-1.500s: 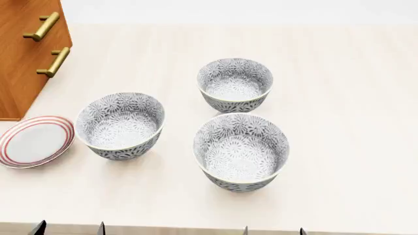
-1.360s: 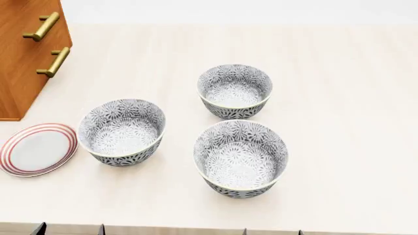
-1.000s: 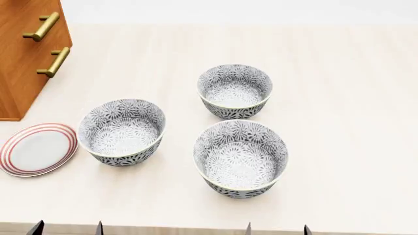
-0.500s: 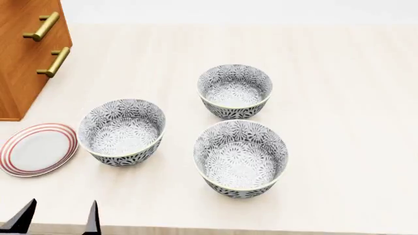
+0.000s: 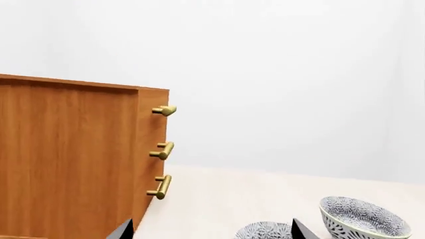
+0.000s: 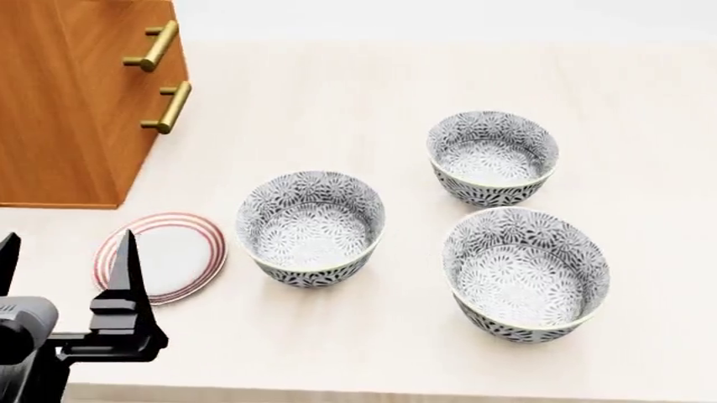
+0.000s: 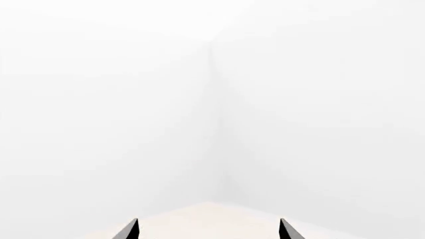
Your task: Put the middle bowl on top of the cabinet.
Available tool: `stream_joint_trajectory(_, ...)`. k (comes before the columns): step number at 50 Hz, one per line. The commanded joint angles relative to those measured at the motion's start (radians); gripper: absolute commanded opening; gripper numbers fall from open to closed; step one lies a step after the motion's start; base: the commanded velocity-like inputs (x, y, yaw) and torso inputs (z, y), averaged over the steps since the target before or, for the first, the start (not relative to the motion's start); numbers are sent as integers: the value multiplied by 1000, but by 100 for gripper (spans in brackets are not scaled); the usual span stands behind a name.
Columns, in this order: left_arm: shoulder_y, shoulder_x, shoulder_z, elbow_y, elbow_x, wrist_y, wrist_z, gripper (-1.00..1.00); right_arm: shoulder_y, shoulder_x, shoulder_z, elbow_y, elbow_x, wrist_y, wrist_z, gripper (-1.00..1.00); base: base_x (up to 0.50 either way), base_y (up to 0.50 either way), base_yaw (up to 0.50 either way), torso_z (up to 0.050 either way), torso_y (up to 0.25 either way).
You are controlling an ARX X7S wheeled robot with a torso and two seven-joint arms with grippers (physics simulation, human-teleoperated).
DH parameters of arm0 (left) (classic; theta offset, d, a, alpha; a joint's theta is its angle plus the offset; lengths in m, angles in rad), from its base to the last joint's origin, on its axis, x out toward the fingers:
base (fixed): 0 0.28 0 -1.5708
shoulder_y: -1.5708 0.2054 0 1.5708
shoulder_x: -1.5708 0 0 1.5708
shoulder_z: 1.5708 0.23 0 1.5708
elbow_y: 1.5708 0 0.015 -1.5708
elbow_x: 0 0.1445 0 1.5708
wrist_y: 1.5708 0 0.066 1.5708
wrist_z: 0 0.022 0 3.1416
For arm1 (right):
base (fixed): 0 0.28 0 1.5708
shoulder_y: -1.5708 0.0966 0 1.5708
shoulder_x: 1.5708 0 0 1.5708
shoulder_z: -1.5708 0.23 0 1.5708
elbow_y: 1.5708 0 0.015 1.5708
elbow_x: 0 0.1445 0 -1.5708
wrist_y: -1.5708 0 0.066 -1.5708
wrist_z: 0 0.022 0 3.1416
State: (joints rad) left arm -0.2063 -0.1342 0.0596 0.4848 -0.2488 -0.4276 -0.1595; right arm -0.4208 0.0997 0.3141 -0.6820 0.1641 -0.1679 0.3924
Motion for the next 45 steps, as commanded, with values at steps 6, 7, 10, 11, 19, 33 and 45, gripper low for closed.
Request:
stream_joint_trajectory(6, -47, -10, 6, 51, -35, -65, -26, 100, -22, 17, -1, -10, 0, -16, 31, 100, 0, 500, 0, 0, 0)
stream_joint_trajectory(7, -47, -10, 6, 51, -35, -65, -26, 100, -21, 18, -2, -11, -3, -12, 33, 100, 0, 383, 0, 0, 0)
stream_joint_trajectory(10, -54, -11, 9, 47, -38, -67, -29, 100, -18, 21, -5, -17, -15, 2, 43, 100, 0, 139, 0, 0, 0)
stream_joint_trajectory(11, -58, -11, 11, 40, -36, -68, -32, 100, -21, 19, -2, -19, -16, -3, 48, 100, 0, 35, 0, 0, 0)
stream_joint_trajectory(19, -54, -14, 13, 46, -47, -71, -41, 100, -36, 23, 1, -37, -34, 3, 69, 100, 0, 36, 0, 0, 0)
stream_joint_trajectory(33, -53, -21, 18, 53, -61, -72, -56, 100, -41, 40, -11, -59, -70, 48, 94, 100, 0, 13, 0, 0, 0)
stream_joint_trajectory(45, -51, -25, 25, 50, -73, -68, -65, 100, -42, 51, -14, -65, -75, 68, 111, 100, 0, 80, 0, 0, 0)
